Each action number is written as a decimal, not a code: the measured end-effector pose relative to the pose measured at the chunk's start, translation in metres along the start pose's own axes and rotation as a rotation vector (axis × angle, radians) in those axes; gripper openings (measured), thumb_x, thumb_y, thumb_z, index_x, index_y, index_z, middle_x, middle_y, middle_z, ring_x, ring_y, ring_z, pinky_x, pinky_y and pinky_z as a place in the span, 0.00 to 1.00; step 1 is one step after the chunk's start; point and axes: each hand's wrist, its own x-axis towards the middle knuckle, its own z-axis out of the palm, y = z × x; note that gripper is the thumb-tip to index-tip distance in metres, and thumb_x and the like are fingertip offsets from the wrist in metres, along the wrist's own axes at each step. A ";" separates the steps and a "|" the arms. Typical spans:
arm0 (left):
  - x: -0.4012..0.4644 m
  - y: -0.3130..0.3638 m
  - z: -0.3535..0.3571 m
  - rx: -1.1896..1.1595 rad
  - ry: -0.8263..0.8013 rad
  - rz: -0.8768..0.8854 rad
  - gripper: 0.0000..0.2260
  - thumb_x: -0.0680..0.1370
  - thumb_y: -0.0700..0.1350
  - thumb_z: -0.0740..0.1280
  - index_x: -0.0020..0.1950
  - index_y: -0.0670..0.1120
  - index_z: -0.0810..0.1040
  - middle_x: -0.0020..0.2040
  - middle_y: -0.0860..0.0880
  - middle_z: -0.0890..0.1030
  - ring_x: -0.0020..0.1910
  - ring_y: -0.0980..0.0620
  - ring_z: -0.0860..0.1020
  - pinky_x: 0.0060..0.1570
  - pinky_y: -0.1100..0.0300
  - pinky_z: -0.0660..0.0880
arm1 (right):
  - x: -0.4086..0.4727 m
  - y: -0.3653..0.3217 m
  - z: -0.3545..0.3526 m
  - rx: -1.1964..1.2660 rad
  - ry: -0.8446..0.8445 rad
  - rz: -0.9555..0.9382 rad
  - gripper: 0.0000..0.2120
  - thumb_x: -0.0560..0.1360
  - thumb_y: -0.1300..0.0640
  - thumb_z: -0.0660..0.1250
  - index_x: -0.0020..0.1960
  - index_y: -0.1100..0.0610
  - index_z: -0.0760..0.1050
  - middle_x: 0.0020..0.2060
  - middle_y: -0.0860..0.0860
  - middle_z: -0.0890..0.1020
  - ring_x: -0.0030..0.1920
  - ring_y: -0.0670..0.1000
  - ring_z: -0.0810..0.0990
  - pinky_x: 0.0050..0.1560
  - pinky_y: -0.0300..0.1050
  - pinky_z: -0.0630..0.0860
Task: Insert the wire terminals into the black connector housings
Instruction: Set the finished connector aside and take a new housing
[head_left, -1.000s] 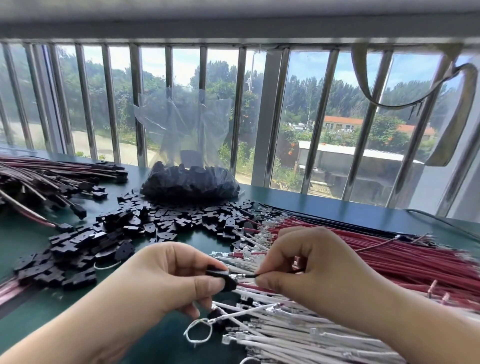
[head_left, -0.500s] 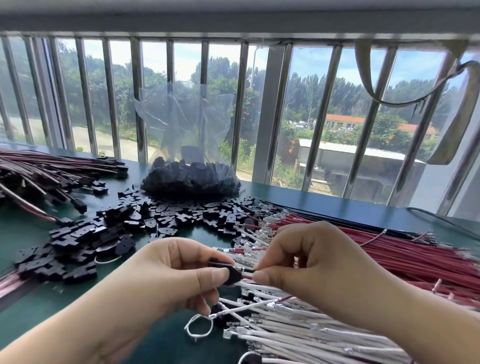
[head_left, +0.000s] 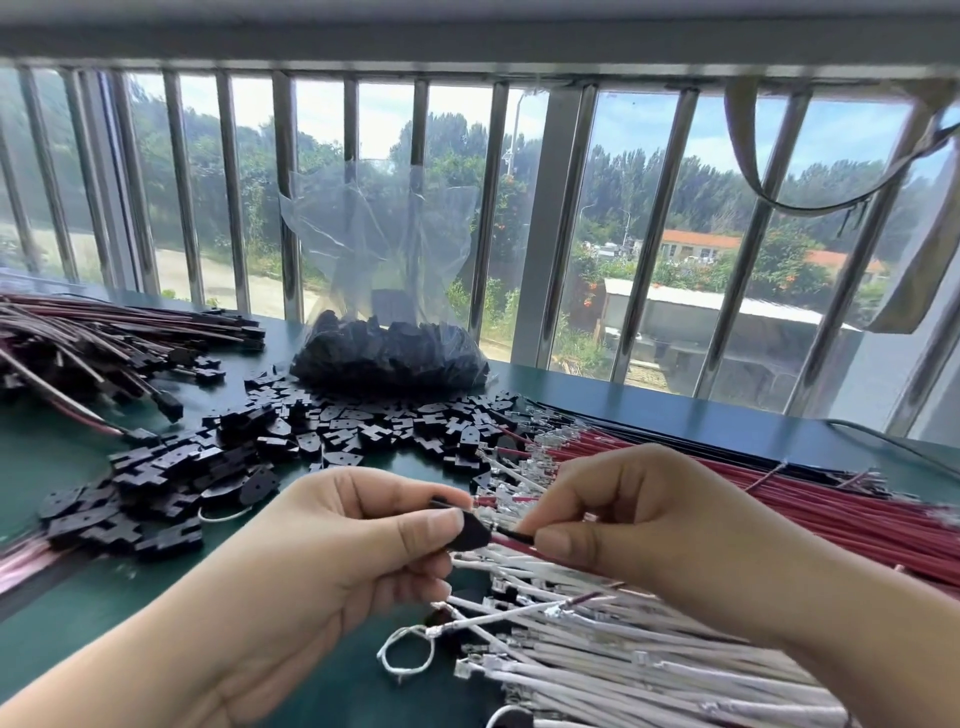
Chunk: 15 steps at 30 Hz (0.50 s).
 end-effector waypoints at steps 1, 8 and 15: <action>0.000 0.000 0.000 -0.004 0.007 -0.004 0.11 0.56 0.34 0.76 0.38 0.35 0.84 0.28 0.40 0.79 0.24 0.52 0.77 0.26 0.60 0.78 | 0.001 0.001 0.000 -0.012 0.003 0.002 0.03 0.71 0.53 0.72 0.42 0.45 0.83 0.36 0.41 0.82 0.37 0.39 0.79 0.42 0.34 0.73; -0.001 -0.001 0.002 0.023 -0.022 -0.065 0.13 0.53 0.39 0.74 0.36 0.36 0.84 0.29 0.40 0.81 0.25 0.52 0.78 0.27 0.59 0.79 | 0.002 0.002 0.007 -0.142 0.140 -0.045 0.08 0.70 0.54 0.72 0.39 0.40 0.81 0.35 0.38 0.80 0.34 0.35 0.76 0.39 0.25 0.69; -0.003 -0.002 0.007 0.053 -0.029 -0.026 0.08 0.58 0.33 0.77 0.36 0.37 0.84 0.28 0.41 0.80 0.25 0.52 0.77 0.28 0.61 0.79 | 0.000 -0.003 0.011 -0.233 0.162 -0.165 0.10 0.71 0.57 0.72 0.37 0.43 0.81 0.35 0.38 0.77 0.39 0.37 0.74 0.42 0.23 0.67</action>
